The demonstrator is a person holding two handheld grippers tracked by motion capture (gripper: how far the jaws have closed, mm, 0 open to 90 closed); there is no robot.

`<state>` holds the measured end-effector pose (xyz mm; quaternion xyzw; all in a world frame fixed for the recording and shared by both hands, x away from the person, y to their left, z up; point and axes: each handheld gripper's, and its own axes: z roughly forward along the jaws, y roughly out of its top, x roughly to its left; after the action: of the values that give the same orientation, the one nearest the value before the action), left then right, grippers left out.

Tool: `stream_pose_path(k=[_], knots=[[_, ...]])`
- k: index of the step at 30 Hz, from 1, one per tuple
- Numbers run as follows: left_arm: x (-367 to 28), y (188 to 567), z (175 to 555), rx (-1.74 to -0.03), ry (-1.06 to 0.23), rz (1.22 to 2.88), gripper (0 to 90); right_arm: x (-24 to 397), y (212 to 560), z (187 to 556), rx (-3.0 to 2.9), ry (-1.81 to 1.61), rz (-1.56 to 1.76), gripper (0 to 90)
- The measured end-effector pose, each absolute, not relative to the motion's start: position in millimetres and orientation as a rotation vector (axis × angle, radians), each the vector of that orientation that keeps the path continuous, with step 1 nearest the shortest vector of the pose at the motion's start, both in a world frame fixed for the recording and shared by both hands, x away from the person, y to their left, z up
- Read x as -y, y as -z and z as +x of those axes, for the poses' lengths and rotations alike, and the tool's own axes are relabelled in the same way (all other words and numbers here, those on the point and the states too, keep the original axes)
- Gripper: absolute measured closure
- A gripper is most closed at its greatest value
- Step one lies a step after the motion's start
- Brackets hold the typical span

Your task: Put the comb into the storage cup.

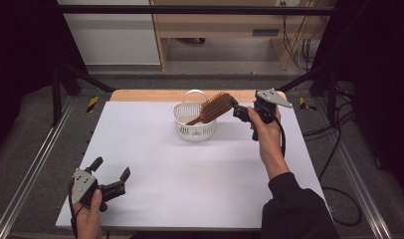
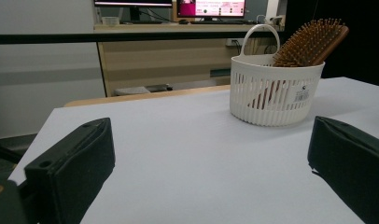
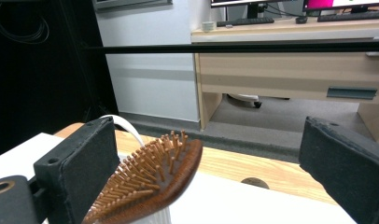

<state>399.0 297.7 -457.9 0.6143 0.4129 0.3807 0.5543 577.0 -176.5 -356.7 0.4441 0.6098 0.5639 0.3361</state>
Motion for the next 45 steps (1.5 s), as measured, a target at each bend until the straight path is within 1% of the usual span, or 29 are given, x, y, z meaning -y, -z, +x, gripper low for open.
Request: stream_pose_path(k=[10,26,37,45], knots=[[-305.7,458.8,400.6,-0.991,-0.911,1.446,0.7,196.1,362.5,564.0,-1.558,-1.489,1.153,5.3],[-307.3,459.5,400.6,-0.993,-0.912,1.446,0.8,211.8,373.2,546.2,-1.567,-1.471,1.137,6.0],[-307.1,459.3,400.6,-0.99,-0.916,1.449,0.7,221.7,372.8,535.3,-1.551,-1.443,1.154,2.6],[-306.7,459.7,400.3,-0.992,-0.913,1.447,0.8,231.9,374.7,527.0,-1.526,-1.445,1.17,4.5]])
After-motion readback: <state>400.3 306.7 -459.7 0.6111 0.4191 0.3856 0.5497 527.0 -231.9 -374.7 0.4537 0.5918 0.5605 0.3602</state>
